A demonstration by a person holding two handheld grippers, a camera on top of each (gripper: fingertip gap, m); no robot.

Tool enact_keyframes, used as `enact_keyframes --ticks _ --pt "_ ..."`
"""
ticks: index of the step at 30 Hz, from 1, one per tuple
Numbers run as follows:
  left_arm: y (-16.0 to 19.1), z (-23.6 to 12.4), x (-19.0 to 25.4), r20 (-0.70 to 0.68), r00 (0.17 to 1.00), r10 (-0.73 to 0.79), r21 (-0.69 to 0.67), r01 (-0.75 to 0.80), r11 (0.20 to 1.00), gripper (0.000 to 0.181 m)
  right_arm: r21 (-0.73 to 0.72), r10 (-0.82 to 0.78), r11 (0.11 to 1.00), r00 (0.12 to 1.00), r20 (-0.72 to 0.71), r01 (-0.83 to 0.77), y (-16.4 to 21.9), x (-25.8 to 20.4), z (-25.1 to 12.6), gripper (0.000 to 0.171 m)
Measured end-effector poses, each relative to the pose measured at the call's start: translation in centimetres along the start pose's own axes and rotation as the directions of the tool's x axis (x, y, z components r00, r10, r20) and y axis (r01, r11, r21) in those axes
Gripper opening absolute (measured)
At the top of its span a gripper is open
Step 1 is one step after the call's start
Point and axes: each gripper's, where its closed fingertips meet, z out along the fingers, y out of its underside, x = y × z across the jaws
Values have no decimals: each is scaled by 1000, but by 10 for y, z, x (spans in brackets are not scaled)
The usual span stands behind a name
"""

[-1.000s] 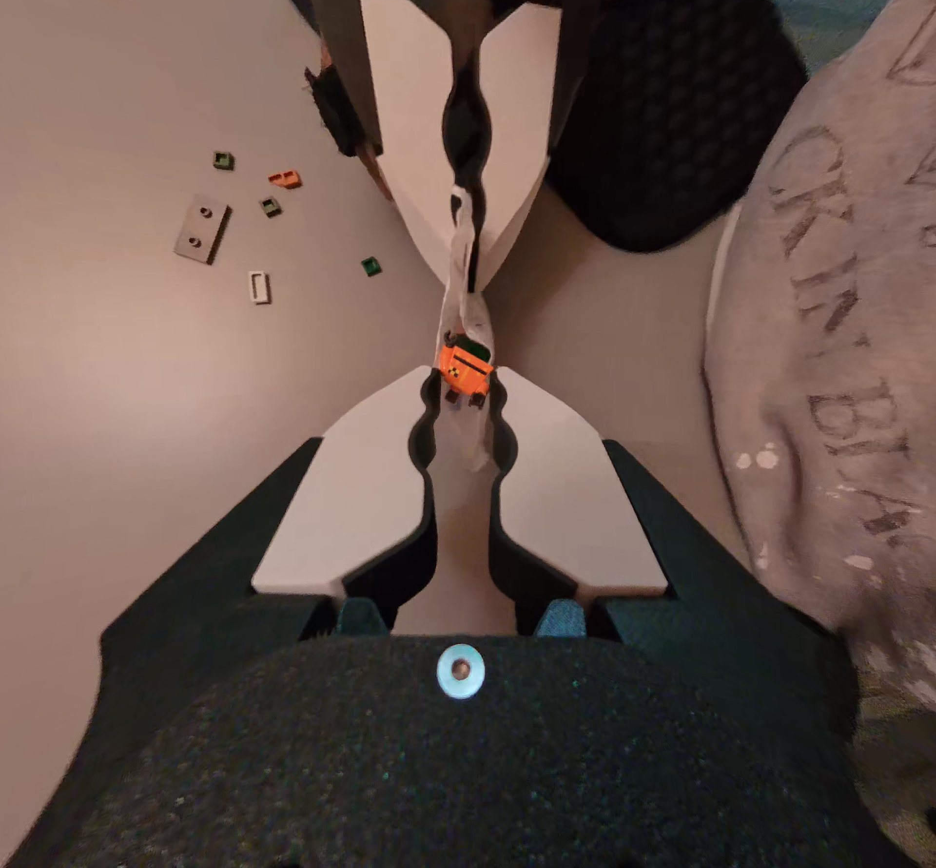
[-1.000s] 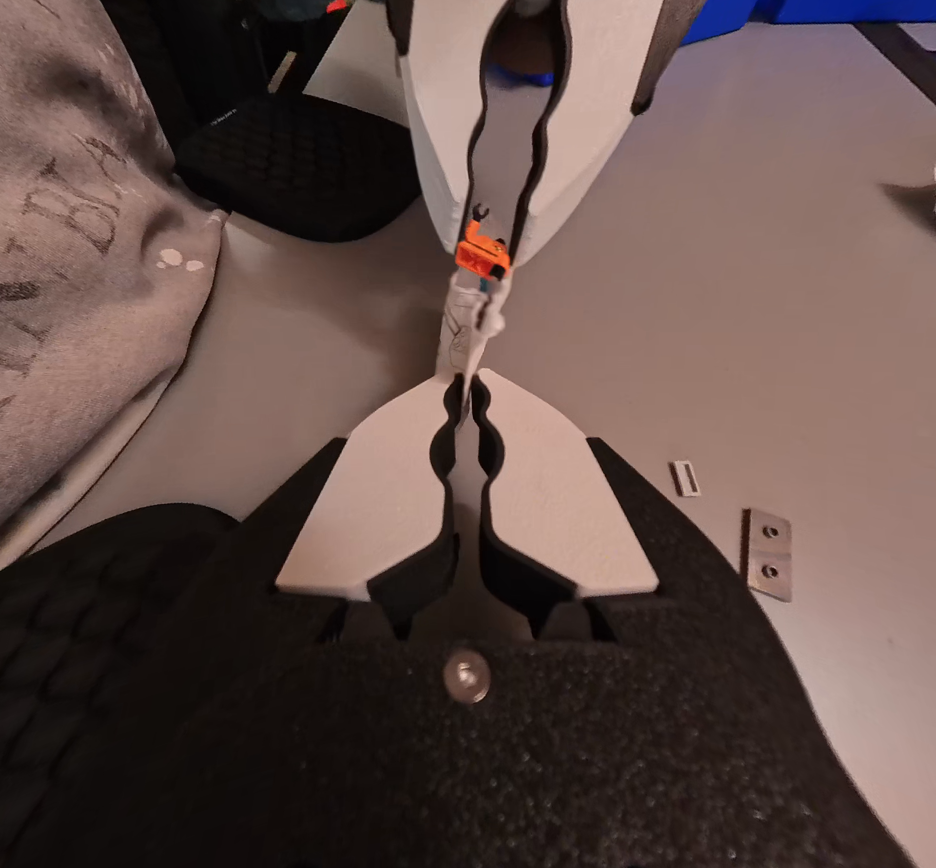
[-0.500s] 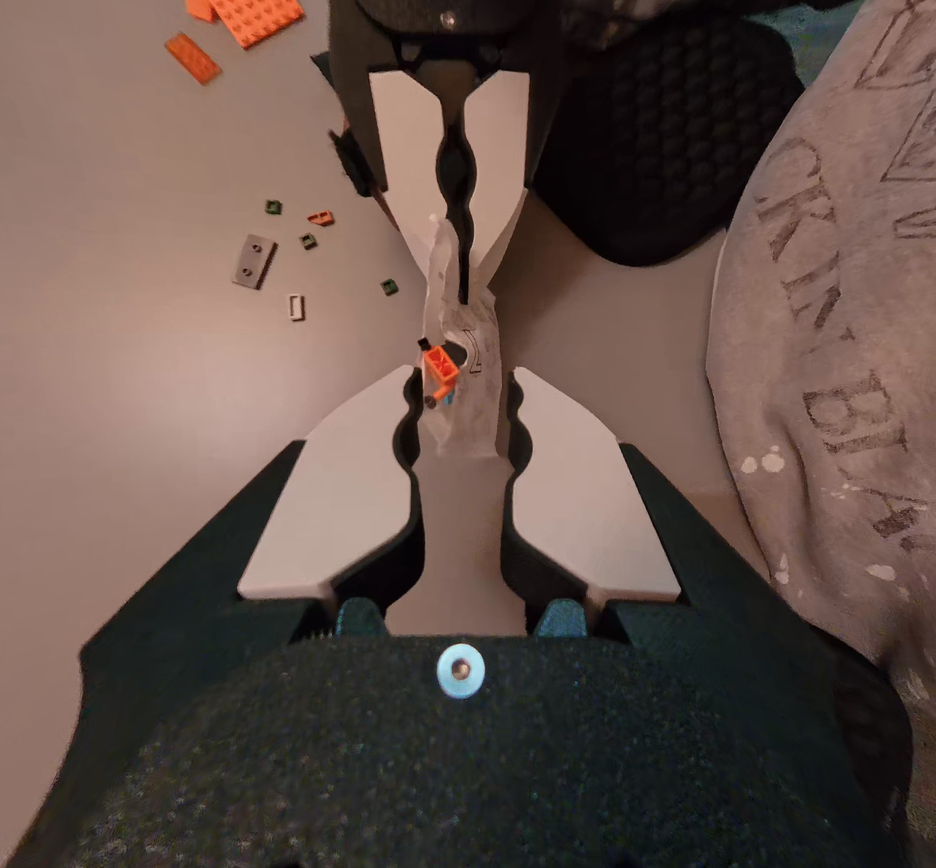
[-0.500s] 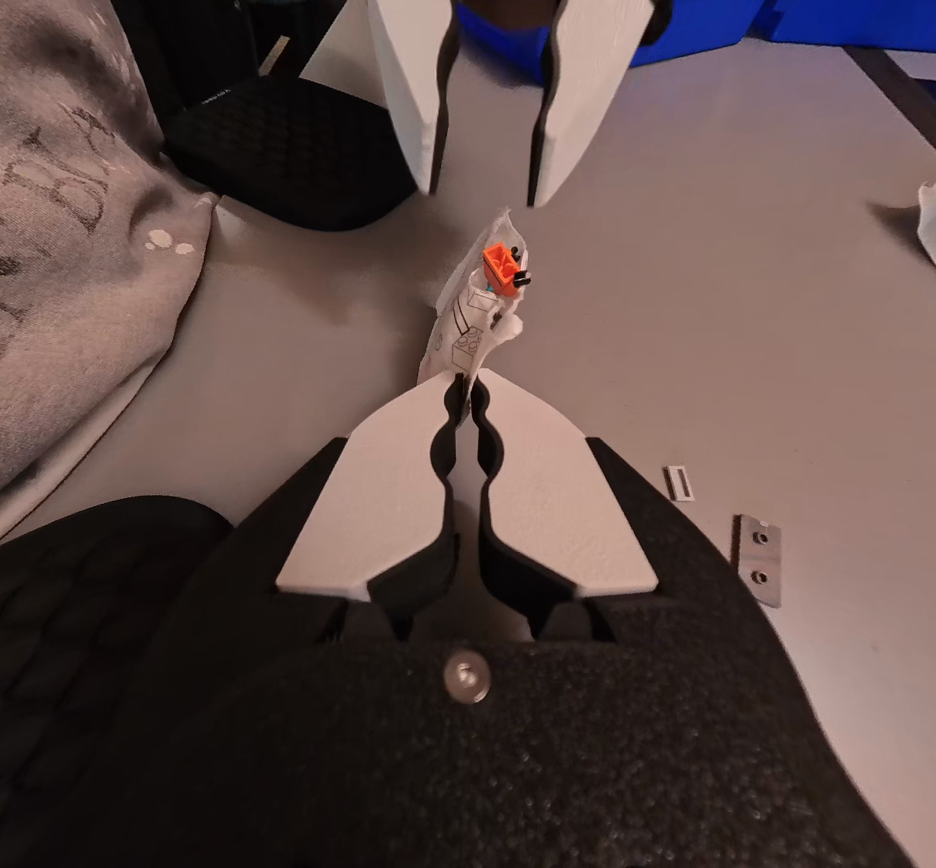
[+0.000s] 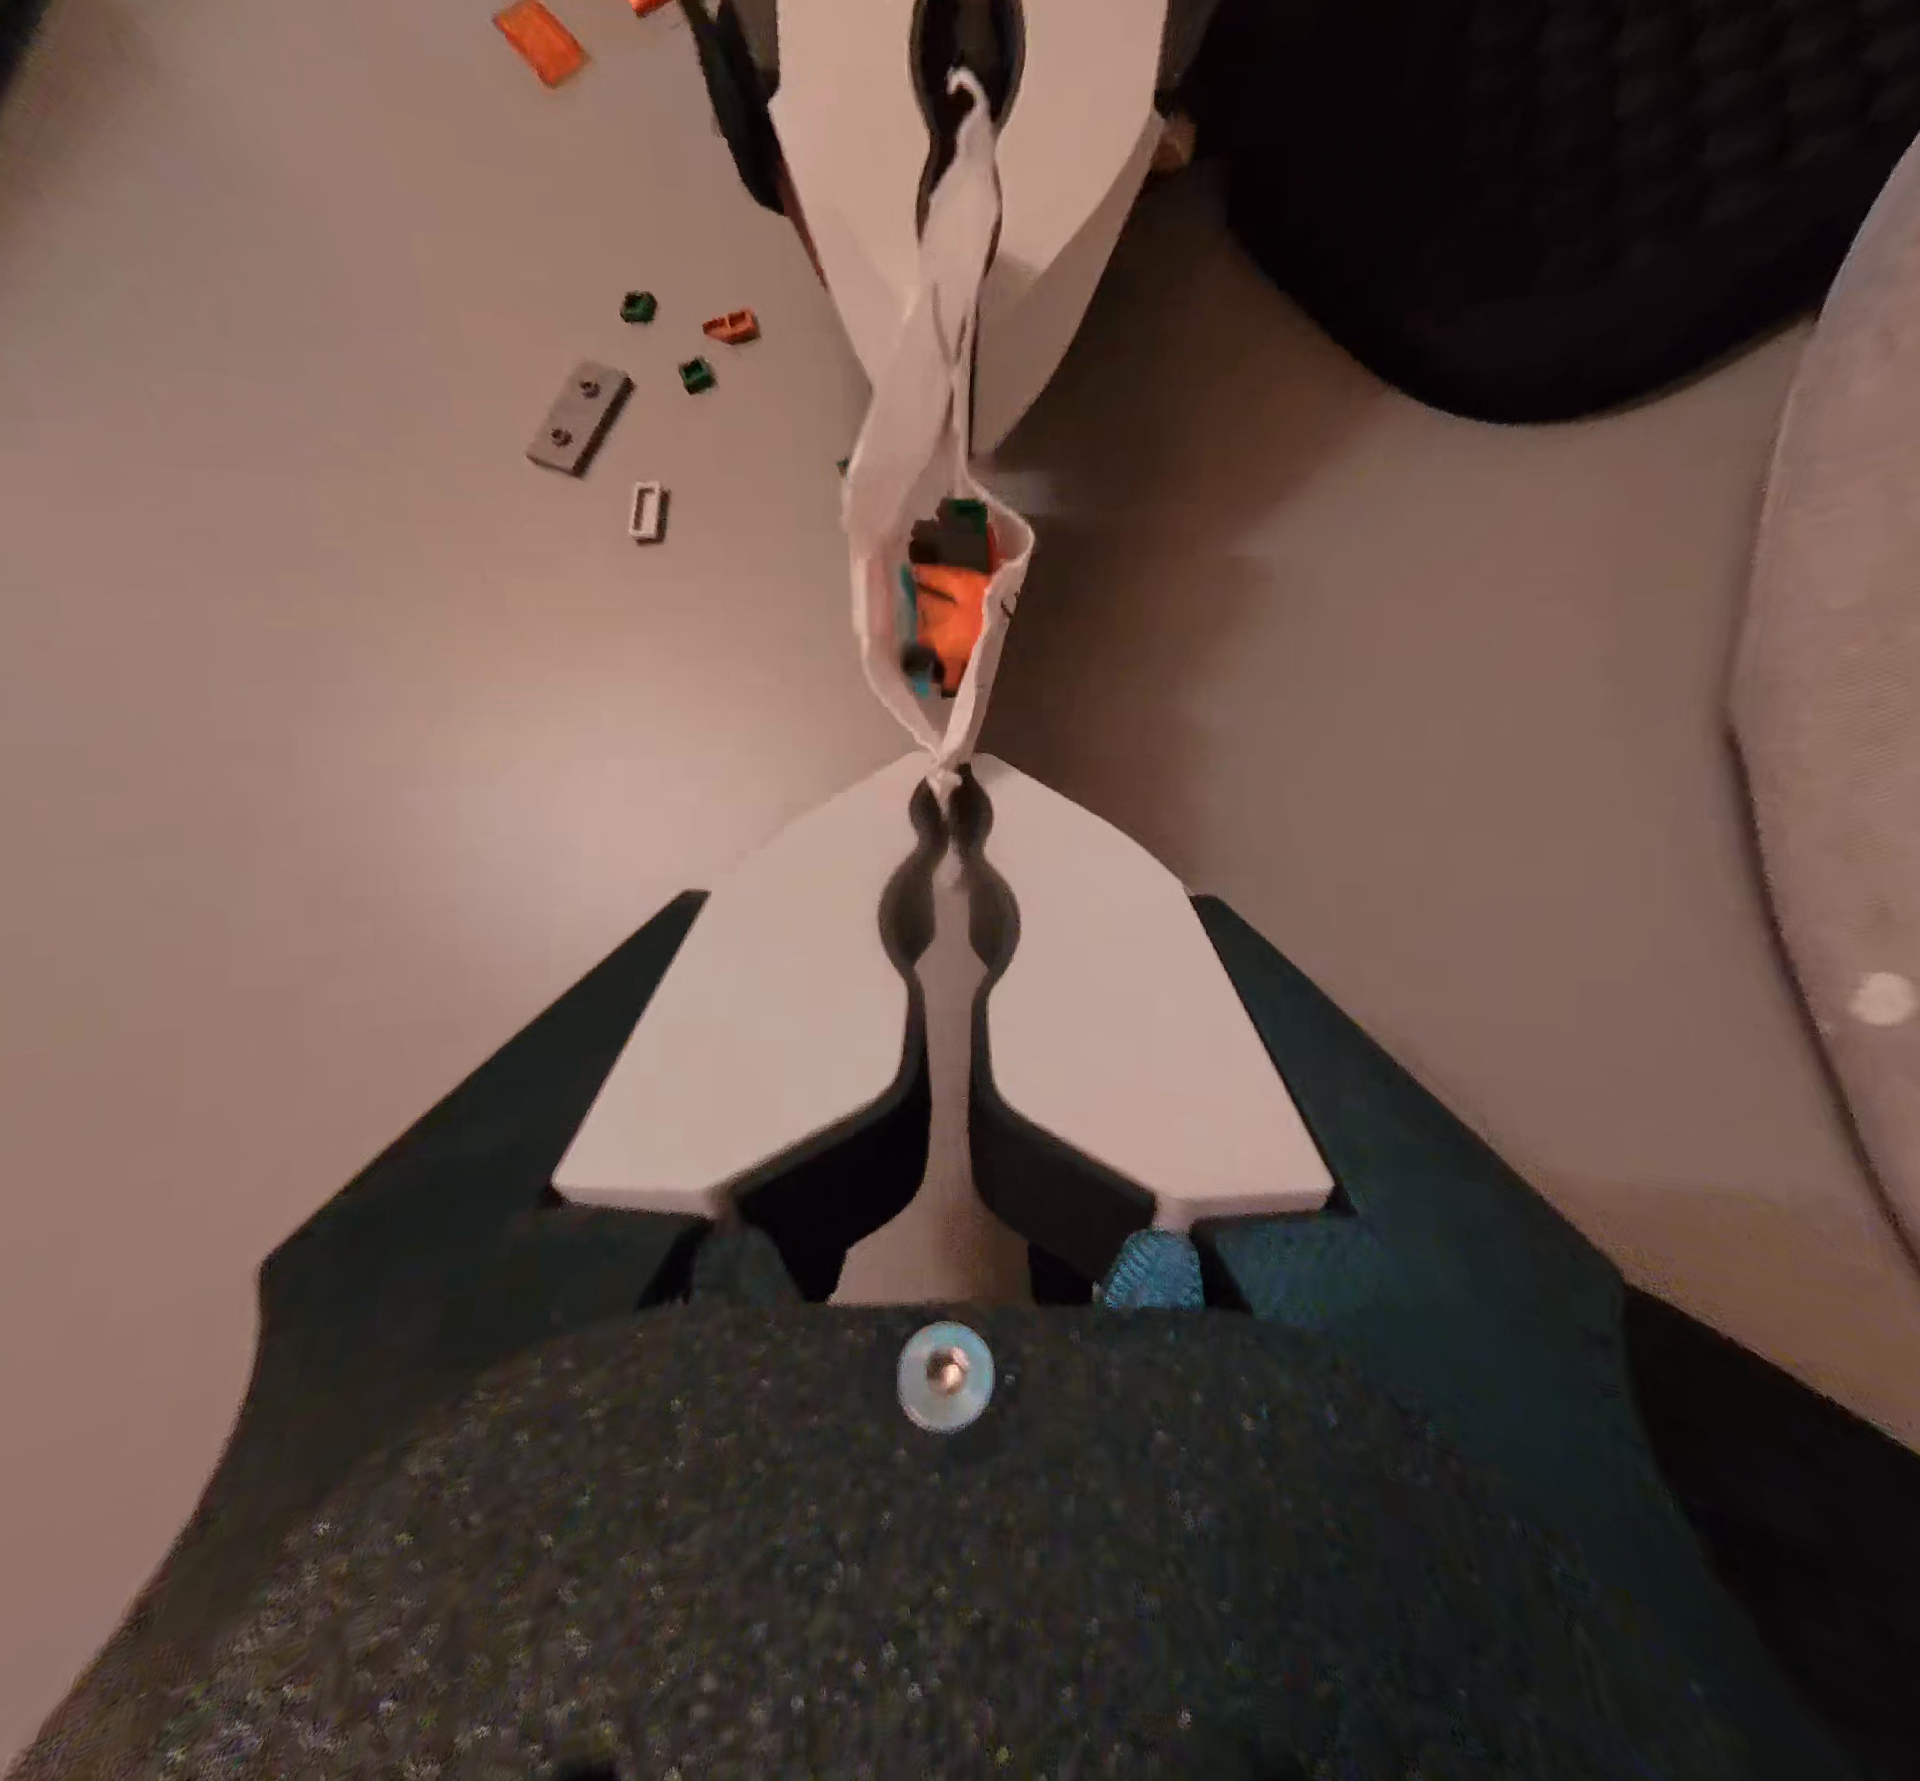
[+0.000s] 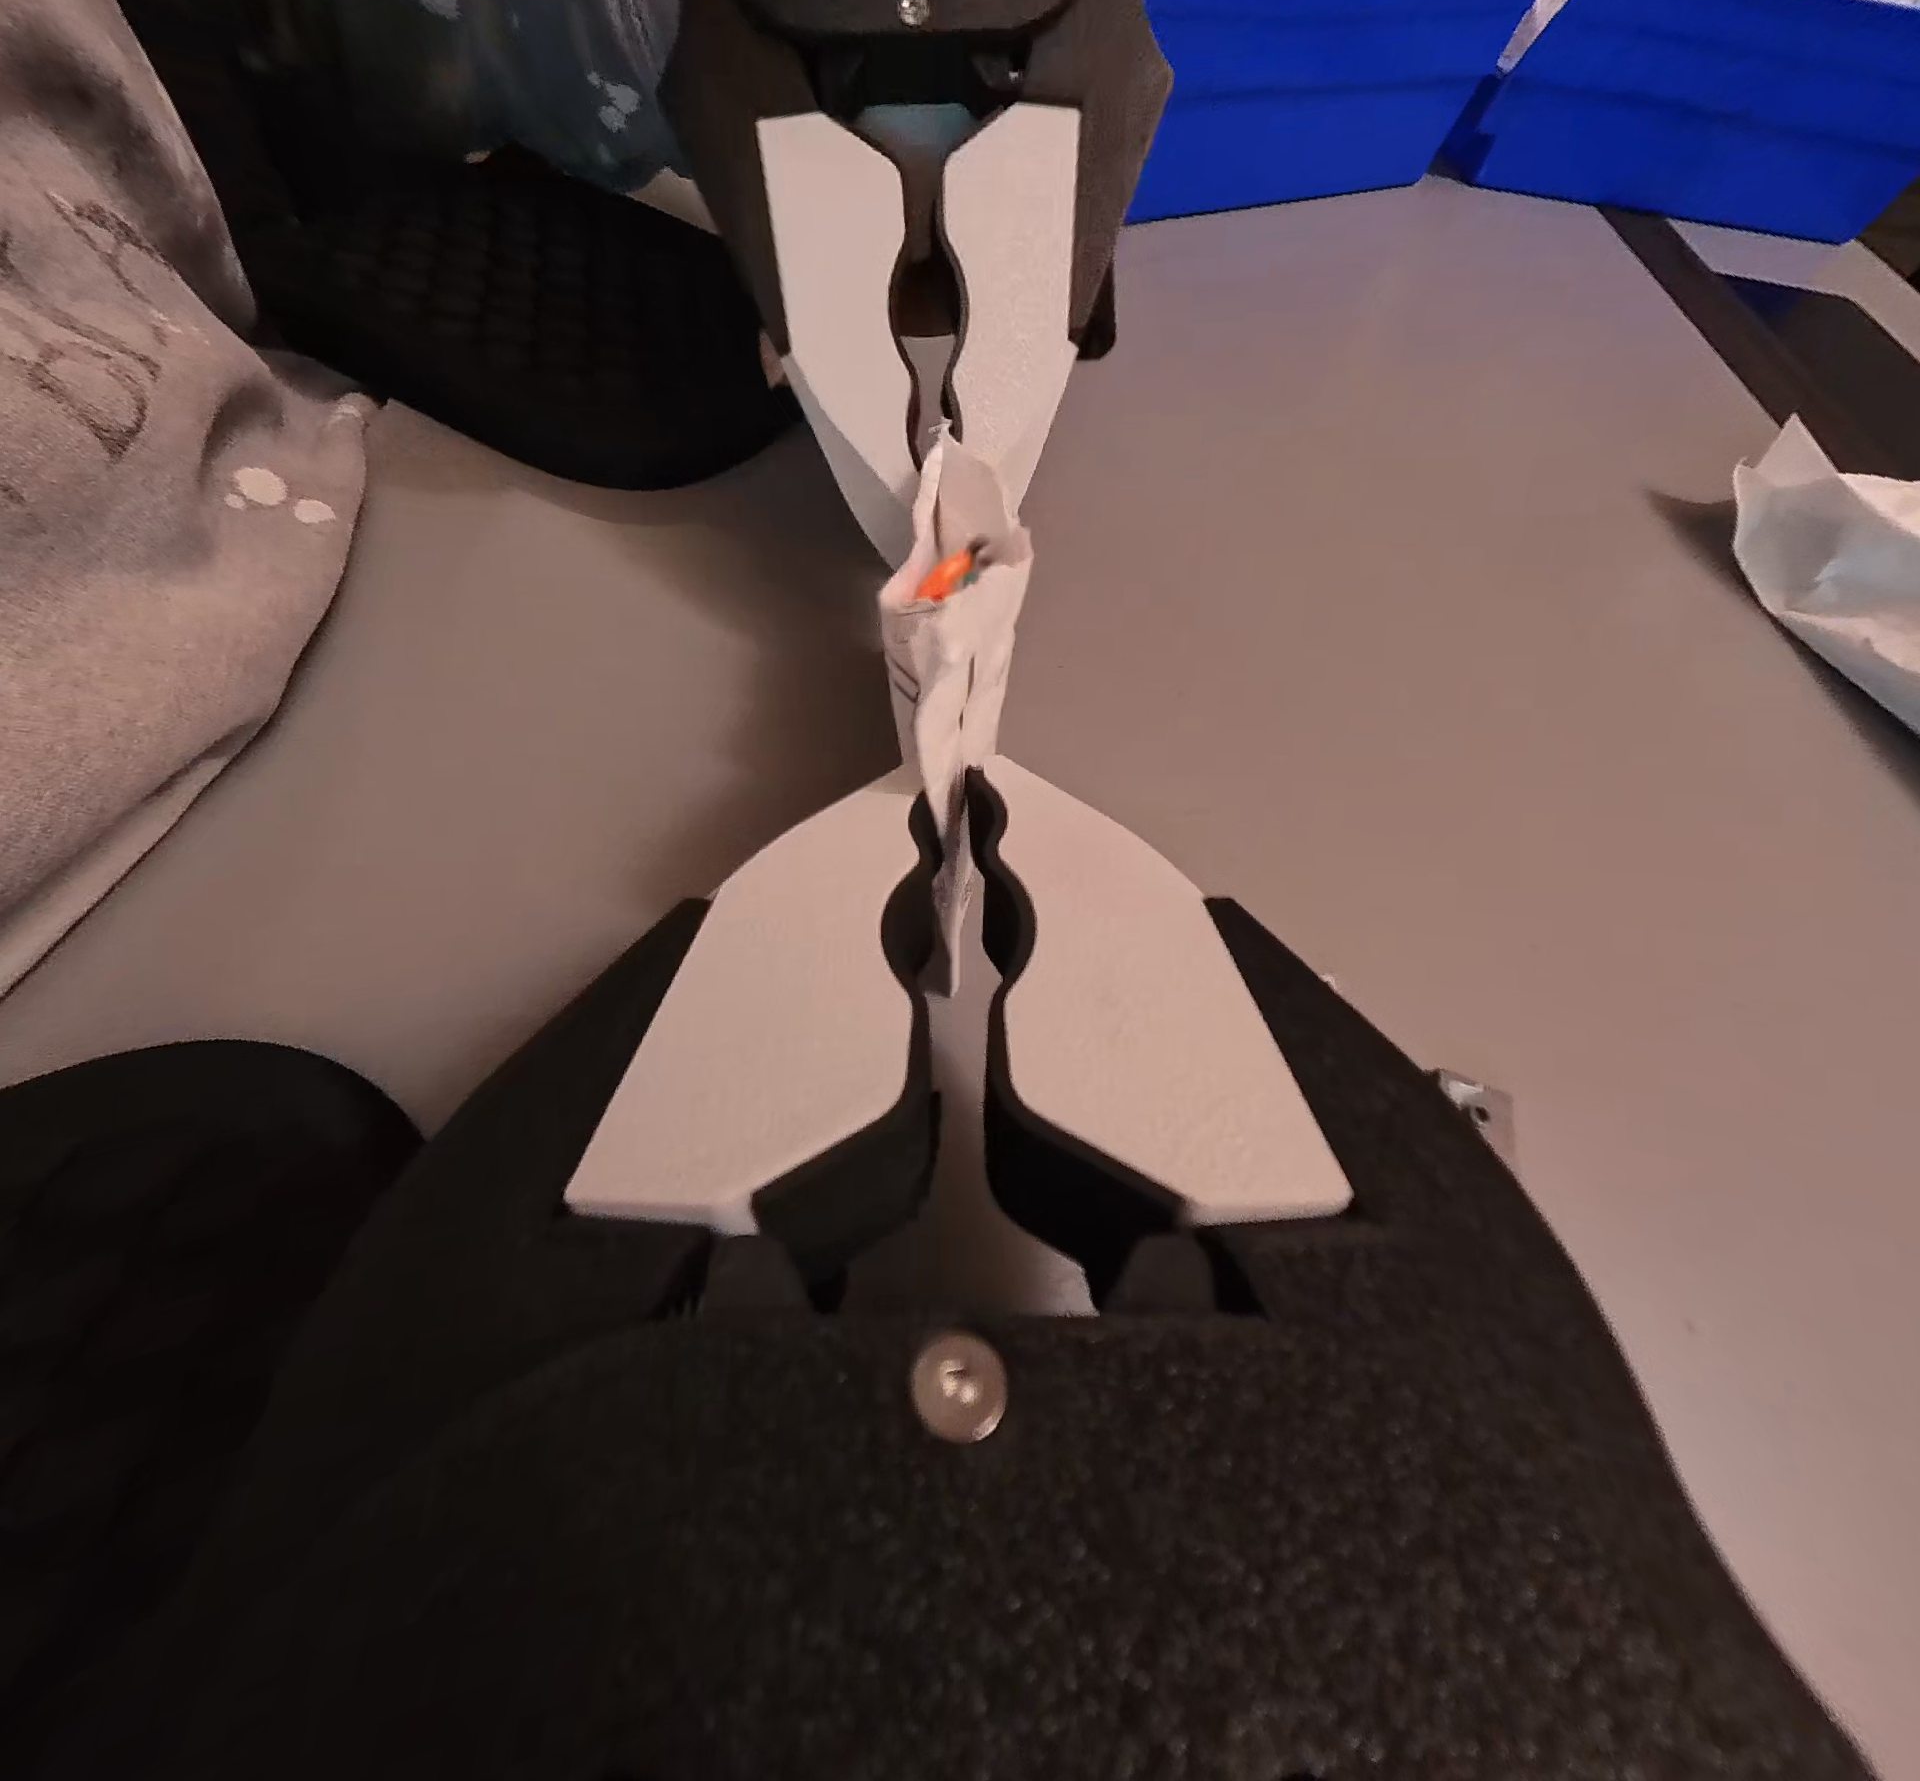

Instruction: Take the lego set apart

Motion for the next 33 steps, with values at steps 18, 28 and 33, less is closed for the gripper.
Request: enact_keyframes --ticks 18,28,33 --pt "-7 -10 -9 8 999 -39 124 38 992 0 -247 233 924 941 -246 -293 51 84 -45 19" --pt "-8 -10 -13 -15 998 -65 173 66 983 1 -526 263 776 937 -231 -348 82 106 -19 16" --pt "-6 -11 -14 -19 997 -76 177 78 981 1 -505 214 811 953 -214 -296 63 105 -19 16"
